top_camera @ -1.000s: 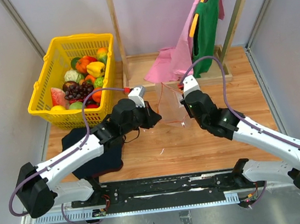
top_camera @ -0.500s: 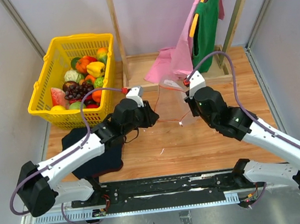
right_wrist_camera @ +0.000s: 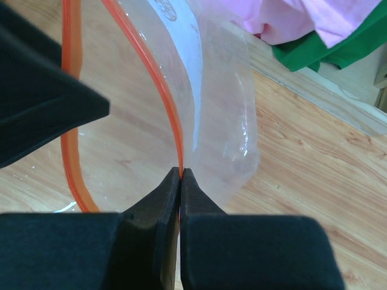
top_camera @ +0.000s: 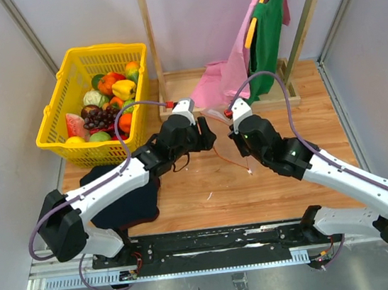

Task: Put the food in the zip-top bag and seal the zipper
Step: Open the zipper of the food storage bag at the center of the board.

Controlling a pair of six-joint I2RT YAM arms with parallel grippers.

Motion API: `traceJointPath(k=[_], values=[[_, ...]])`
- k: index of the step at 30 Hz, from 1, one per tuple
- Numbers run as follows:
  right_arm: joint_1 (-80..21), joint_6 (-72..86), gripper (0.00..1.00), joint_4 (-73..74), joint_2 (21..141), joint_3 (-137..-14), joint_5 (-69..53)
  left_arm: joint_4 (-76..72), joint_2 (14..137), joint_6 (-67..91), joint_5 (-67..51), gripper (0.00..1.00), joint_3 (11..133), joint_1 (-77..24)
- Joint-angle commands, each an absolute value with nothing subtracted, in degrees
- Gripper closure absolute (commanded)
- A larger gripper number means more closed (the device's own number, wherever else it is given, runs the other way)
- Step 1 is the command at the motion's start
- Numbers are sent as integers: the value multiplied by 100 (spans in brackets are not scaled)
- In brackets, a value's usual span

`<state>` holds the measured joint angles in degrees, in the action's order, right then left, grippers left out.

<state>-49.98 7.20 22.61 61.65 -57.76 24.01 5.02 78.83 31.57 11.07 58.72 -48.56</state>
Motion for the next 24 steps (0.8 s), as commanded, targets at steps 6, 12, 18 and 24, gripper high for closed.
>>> traceJointPath(k=[6,12,18,24], values=[[-5146,671,99,2286,5977,-5655,2993,836,8162,2883,1921,68,6240,-4834],[-5142,702,99,2461,5708,-5638,3949,1289,8156,2763,2062,89,6253,-4834],[-5141,618,99,2423,5626,-5601,4393,1640,8167,2589,1854,97,6270,-4834],[-5142,497,99,2100,5645,-5469,3618,1250,7840,2723,1334,83,5978,-4834]])
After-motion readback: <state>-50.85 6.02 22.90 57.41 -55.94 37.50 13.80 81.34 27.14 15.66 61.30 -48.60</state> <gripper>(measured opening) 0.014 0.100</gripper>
